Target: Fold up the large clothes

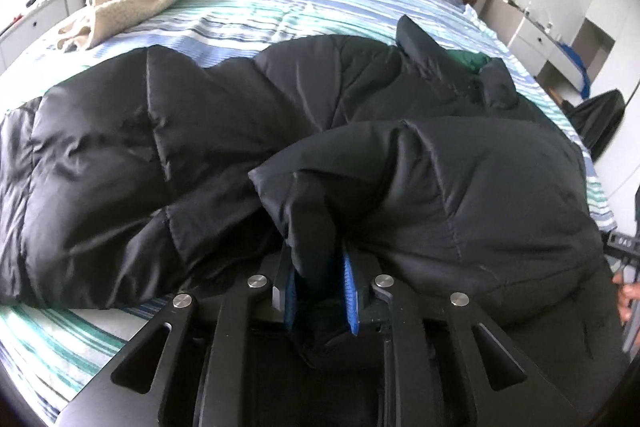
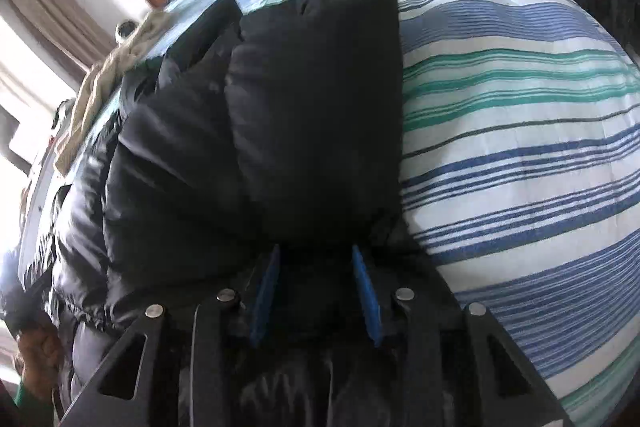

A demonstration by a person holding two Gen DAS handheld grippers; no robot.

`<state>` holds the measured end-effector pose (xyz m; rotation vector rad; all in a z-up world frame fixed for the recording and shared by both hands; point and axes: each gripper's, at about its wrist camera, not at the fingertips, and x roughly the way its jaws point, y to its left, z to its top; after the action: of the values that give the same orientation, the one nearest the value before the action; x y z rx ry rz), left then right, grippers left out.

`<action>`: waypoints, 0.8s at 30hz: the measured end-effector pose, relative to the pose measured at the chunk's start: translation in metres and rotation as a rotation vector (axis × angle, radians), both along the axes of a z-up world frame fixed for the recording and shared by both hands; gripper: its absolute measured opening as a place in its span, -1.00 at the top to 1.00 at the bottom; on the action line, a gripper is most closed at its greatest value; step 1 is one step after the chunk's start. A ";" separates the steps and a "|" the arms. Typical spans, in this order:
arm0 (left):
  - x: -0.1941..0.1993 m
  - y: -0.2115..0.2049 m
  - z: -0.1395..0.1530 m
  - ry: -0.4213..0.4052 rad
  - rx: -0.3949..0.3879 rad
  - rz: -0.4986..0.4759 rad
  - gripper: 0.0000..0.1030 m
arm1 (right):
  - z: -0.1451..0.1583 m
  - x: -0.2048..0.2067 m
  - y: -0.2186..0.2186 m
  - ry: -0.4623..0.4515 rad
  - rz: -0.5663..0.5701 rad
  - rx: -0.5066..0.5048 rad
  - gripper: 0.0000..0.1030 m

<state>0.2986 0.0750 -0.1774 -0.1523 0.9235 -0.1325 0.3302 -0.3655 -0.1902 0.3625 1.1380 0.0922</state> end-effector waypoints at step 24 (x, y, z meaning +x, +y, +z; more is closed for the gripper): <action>-0.004 -0.002 -0.008 -0.020 -0.006 -0.002 0.63 | 0.043 0.068 -0.010 -0.124 -0.045 0.010 0.30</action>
<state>0.2946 0.0730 -0.1852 -0.1554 0.9037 -0.1387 0.3977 -0.3759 -0.1477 0.3858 1.0065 0.0794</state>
